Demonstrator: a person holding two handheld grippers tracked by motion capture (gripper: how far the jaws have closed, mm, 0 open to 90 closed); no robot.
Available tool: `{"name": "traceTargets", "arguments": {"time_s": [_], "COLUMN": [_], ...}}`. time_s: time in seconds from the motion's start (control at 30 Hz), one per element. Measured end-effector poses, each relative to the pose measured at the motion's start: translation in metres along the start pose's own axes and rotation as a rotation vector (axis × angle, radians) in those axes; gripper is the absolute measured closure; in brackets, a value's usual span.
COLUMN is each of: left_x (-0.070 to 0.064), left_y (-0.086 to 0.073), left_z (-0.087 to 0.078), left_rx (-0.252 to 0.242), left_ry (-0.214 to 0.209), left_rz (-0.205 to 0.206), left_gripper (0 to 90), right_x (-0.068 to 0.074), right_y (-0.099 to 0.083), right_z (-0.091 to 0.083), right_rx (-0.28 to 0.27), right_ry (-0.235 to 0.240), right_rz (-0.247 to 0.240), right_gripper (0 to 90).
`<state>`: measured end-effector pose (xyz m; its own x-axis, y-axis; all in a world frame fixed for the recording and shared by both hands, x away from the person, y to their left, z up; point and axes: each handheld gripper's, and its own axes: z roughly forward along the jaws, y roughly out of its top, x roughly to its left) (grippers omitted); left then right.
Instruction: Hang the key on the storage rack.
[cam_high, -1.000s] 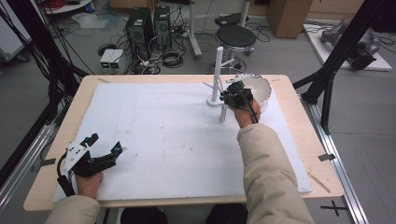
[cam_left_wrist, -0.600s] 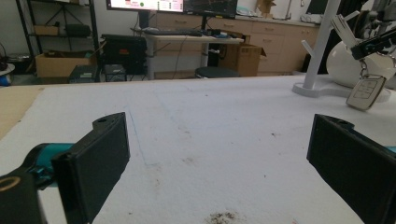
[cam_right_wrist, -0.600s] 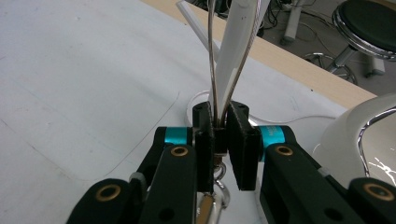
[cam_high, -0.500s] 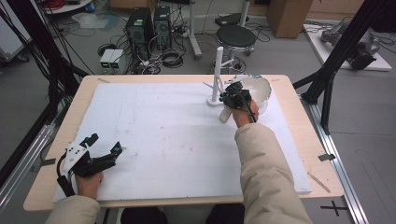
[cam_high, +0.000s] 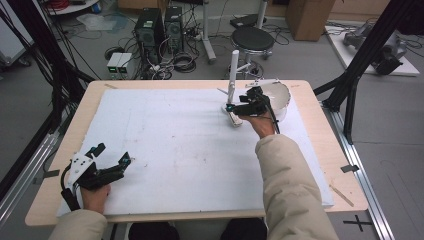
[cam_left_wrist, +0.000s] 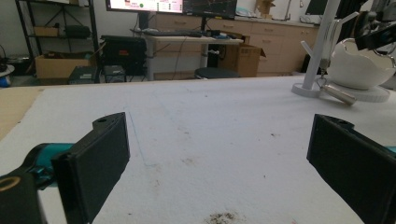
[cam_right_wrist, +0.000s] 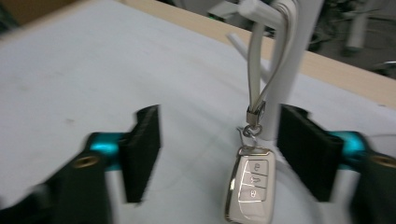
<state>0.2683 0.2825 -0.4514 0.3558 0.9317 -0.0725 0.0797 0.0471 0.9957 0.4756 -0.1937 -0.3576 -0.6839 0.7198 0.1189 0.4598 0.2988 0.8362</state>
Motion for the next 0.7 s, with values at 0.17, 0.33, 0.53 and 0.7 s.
{"name": "traceTargets", "arguments": {"time_s": [0.17, 0.33, 0.53, 0.7], "left_x": [0.0, -0.001, -0.002, -0.002], "left_y": [0.0, 0.0, 0.0, 0.0], "left_z": [0.0, 0.0, 0.001, 0.001], "left_rx": [-0.001, 0.0, 0.001, 0.007], "left_ry": [0.002, 0.0, 0.003, 0.003], "left_rz": [0.002, 0.005, 0.015, 0.02], "left_gripper": [6.3, 6.3, 6.3, 6.3], "right_x": [0.005, 0.004, -0.002, -0.01], "right_y": [0.004, -0.002, -0.033, -0.068], "right_z": [-0.019, -0.05, -0.086, -0.103], "right_rx": [0.0, -0.064, -0.184, -0.23], "right_ry": [0.035, 0.053, 0.075, 0.074], "right_rz": [-0.051, -0.069, -0.107, -0.114], "right_gripper": [0.4, 0.4, 0.4, 0.4]}}
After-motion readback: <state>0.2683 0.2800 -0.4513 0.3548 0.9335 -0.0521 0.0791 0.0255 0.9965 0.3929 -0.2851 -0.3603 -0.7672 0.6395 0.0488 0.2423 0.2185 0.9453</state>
